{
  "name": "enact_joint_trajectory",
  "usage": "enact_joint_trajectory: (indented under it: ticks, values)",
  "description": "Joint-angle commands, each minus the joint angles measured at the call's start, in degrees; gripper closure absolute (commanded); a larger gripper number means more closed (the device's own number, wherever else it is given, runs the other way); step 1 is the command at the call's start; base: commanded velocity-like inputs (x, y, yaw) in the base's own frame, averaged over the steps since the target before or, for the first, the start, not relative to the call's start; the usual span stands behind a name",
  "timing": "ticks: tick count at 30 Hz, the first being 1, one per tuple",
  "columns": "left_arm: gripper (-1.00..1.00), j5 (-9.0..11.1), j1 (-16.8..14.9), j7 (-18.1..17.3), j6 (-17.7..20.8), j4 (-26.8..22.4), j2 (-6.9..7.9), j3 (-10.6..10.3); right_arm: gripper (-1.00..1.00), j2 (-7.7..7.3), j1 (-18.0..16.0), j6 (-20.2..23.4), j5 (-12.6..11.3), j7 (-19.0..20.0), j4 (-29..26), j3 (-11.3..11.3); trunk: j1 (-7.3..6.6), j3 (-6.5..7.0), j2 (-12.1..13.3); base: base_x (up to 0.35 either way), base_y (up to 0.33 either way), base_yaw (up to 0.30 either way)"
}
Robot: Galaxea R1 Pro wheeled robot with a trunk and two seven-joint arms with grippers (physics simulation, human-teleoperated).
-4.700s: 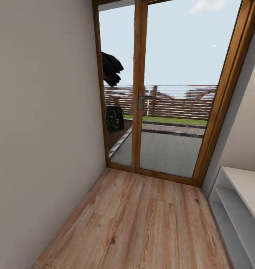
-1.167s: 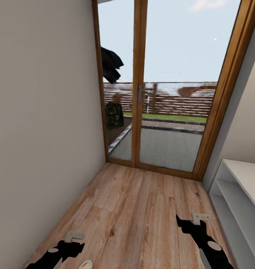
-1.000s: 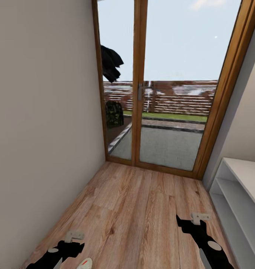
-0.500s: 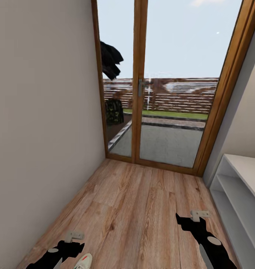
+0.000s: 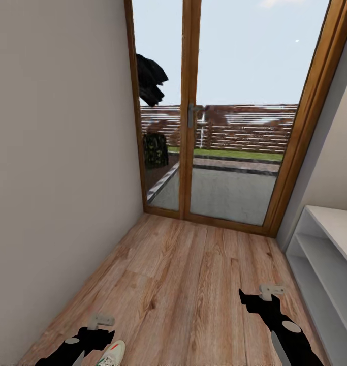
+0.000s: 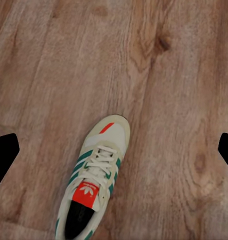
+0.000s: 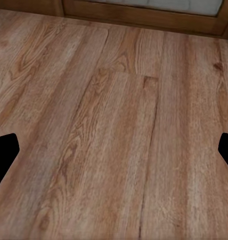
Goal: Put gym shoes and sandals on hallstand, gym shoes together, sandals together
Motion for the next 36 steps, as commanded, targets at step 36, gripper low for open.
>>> enact_joint_trajectory:
  ticks: [36]
  values:
    - [-1.0,-5.25,0.37,-0.29,-12.5,0.91,2.06,-4.41,-1.0,0.31,-0.64,16.43,-0.79,-0.02,-15.31,-0.2,7.9,-9.73,-14.48,0.0,0.0,0.042]
